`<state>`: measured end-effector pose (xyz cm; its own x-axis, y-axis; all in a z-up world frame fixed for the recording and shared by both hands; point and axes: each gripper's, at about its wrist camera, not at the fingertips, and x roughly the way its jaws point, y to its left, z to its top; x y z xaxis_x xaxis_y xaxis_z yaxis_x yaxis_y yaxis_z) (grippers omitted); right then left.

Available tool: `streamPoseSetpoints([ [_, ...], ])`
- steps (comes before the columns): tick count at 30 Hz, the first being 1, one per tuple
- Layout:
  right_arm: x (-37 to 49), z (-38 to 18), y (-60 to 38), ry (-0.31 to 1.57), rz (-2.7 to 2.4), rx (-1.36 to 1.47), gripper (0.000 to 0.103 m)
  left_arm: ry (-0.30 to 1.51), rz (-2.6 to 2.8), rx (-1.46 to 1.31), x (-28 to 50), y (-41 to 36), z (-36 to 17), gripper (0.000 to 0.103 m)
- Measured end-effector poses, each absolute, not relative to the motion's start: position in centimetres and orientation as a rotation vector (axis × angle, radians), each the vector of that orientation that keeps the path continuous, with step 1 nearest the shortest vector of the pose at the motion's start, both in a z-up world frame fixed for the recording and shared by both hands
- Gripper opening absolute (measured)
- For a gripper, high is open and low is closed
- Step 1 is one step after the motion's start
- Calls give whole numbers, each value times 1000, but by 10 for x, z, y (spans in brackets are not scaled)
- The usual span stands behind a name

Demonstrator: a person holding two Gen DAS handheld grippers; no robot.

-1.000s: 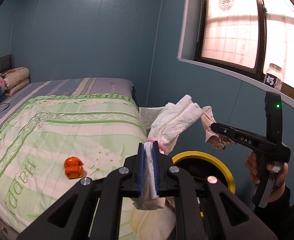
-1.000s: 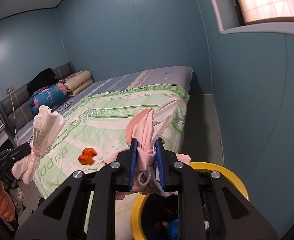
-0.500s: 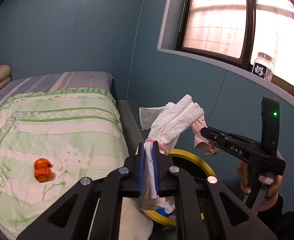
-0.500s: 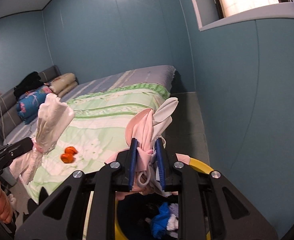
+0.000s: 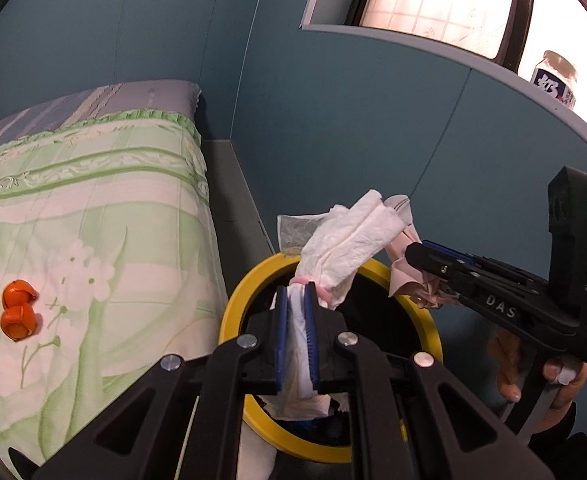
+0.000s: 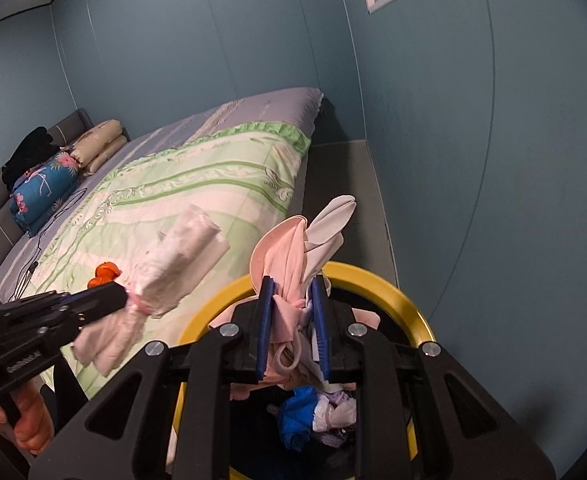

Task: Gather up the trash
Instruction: 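Open the left tool over the bin while the right tool releases the pink wrapper into it, then move both open tools back to the orange peels on the bed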

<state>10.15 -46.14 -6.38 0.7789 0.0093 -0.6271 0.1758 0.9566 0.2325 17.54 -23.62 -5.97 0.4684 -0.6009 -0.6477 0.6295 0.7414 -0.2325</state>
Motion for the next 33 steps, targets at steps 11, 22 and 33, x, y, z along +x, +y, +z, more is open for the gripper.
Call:
streamPoseSetpoints([
  [11, 103, -76, -476, 706, -114, 323, 19, 812, -766, 44, 177, -244, -75, 12],
  [22, 110, -73, -483, 692, -120, 359, 49, 785, -664, -6, 191, -210, -77, 71],
  [33, 166, -55, -421, 699, 81, 284, 49, 762, -465, -60, 227, -131, -81, 75],
])
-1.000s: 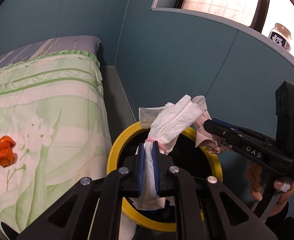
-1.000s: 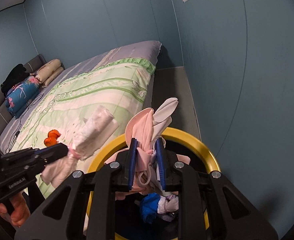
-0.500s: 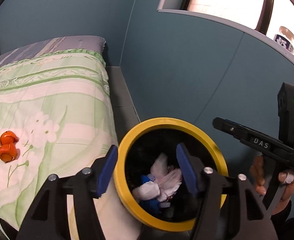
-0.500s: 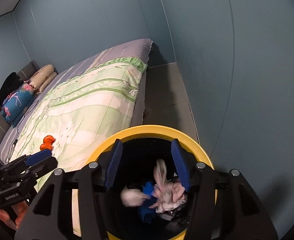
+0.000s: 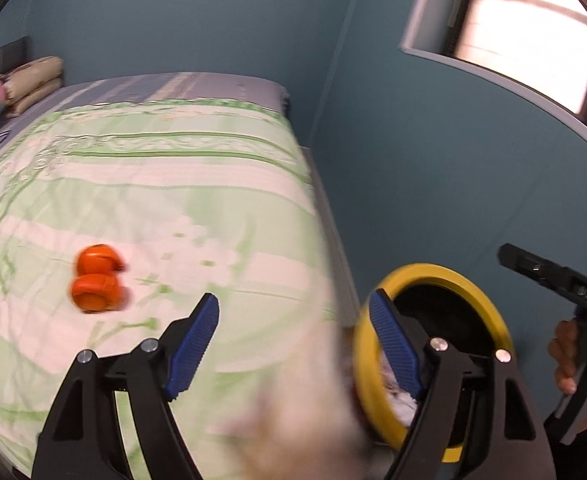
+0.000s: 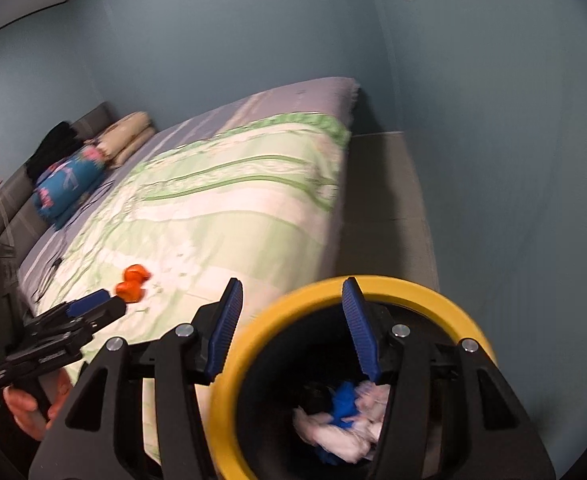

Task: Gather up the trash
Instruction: 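Move both open tools back to the orange peels on the bed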

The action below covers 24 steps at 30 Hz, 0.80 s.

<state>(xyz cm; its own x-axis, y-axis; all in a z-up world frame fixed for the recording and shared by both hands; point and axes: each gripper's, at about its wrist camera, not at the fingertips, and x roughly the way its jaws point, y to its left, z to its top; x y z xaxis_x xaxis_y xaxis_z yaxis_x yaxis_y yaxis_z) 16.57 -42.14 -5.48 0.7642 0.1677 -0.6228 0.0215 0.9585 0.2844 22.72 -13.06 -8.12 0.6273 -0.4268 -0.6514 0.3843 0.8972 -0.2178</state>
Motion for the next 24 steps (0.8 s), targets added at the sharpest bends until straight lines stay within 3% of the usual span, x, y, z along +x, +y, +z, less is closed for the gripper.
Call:
streamPoseSetpoints([
  [13, 281, -52, -299, 828, 318, 159, 49, 783, -239, -191, 289, -15, -118, 75],
  [24, 362, -80, -222, 985, 444, 102, 49, 877, -214, -274, 335, 14, -166, 75],
])
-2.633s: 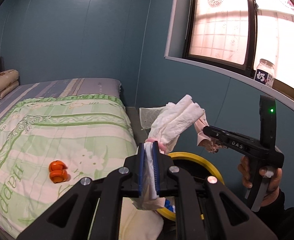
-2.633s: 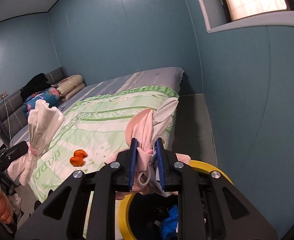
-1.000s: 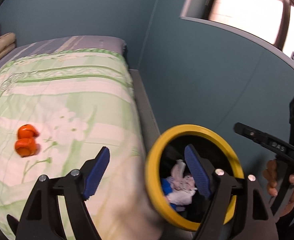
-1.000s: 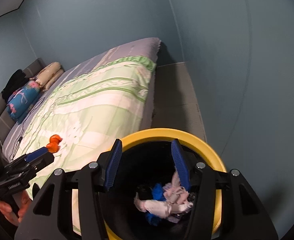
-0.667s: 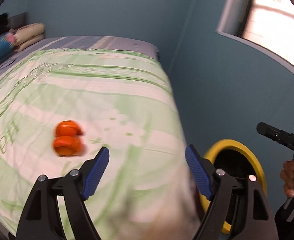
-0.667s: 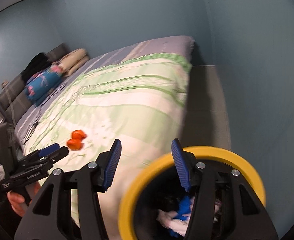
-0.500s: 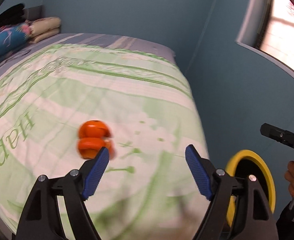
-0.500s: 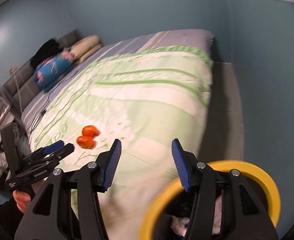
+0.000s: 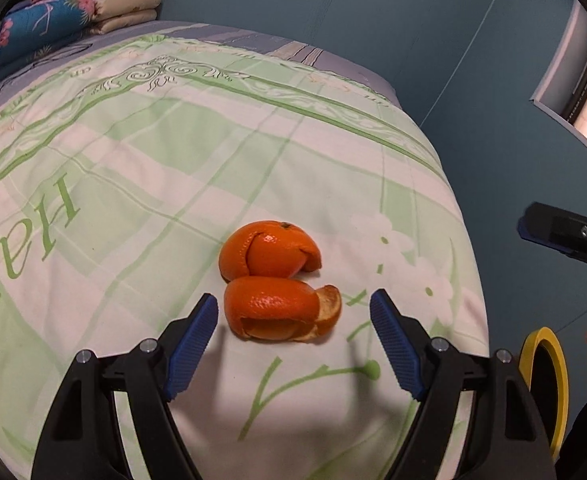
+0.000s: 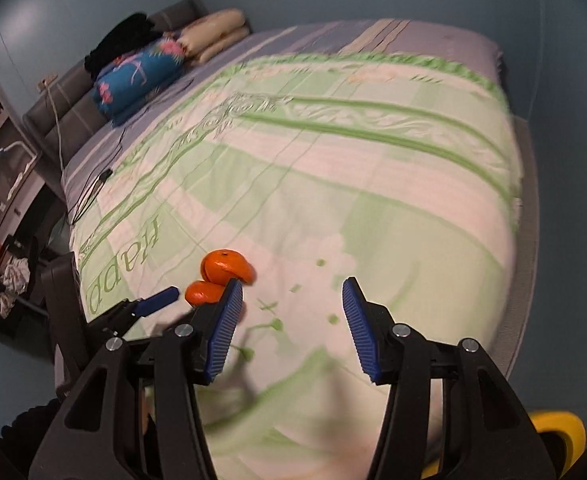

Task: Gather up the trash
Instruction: 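Move both open tools back to the orange peels on the bed, then grasp one orange peel with the left tool while the right tool grasps the other peel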

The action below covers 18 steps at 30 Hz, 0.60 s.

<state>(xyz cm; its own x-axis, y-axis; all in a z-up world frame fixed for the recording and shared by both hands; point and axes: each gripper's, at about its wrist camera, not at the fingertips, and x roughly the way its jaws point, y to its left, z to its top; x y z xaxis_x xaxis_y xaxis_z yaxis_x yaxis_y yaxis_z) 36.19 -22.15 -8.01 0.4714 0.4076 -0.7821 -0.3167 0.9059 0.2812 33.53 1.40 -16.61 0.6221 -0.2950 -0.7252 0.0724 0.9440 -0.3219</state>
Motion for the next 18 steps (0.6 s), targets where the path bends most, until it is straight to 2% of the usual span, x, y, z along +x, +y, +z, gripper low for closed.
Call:
streamPoseSetpoints([
  [9, 424, -118, -149, 1215, 587, 55, 49, 889, -213, -346, 346, 27, -180, 75],
  [18, 448, -144, -107, 1356, 604, -58, 49, 899, -233, -383, 349, 33, -188, 73],
])
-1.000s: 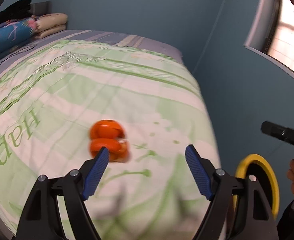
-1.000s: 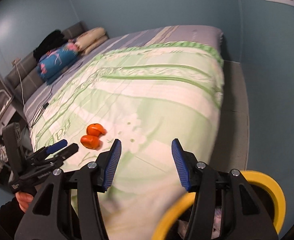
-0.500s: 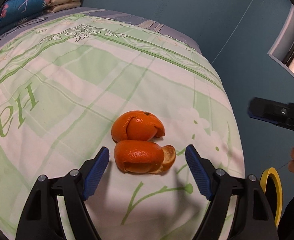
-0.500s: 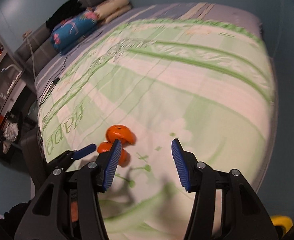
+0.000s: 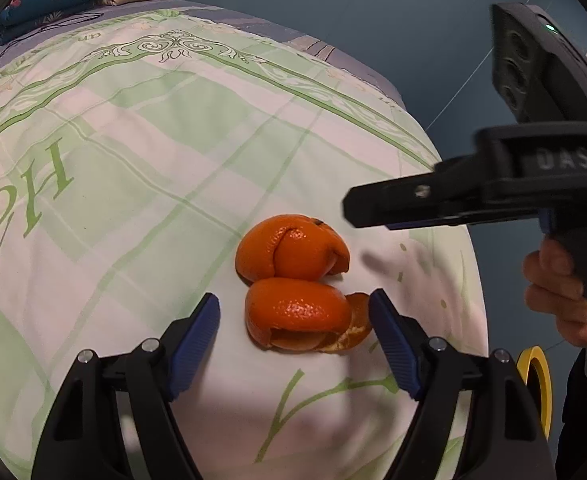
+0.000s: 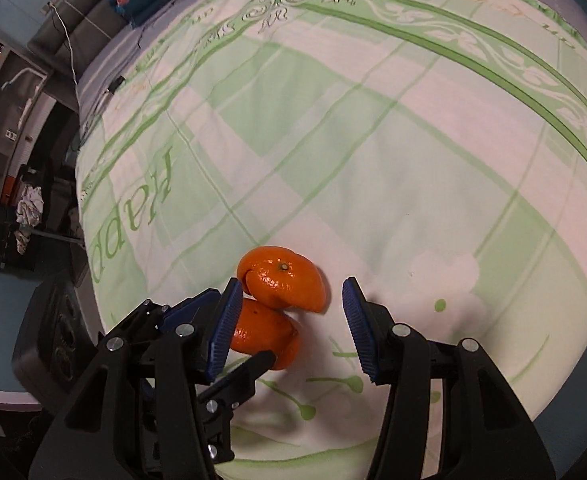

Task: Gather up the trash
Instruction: 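Grasp one orange peel with the left tool while the right tool grasps the other peel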

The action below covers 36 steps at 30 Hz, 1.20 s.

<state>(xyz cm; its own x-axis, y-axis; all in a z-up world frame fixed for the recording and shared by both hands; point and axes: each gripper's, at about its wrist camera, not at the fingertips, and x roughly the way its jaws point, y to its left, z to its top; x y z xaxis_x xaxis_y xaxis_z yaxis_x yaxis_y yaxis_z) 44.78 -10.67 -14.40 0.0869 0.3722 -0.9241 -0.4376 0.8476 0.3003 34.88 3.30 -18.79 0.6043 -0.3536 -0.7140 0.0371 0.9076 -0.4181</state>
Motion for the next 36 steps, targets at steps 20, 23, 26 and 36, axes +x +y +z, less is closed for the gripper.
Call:
streamPoseSetpoints([
  [20, 451, -173, -75, 1442, 556, -153, 49, 906, -275, -437, 346, 37, -197, 48],
  [23, 453, -175, -74, 1443, 556, -152, 49, 907, -277, -450, 346, 38, -198, 48],
  [26, 456, -177, -71, 1447, 552, -150, 49, 906, -277, -450, 346, 38, -199, 48],
  [36, 462, -179, -59, 1424, 545, -190, 36, 905, -282, -475, 346, 39, -201, 44],
])
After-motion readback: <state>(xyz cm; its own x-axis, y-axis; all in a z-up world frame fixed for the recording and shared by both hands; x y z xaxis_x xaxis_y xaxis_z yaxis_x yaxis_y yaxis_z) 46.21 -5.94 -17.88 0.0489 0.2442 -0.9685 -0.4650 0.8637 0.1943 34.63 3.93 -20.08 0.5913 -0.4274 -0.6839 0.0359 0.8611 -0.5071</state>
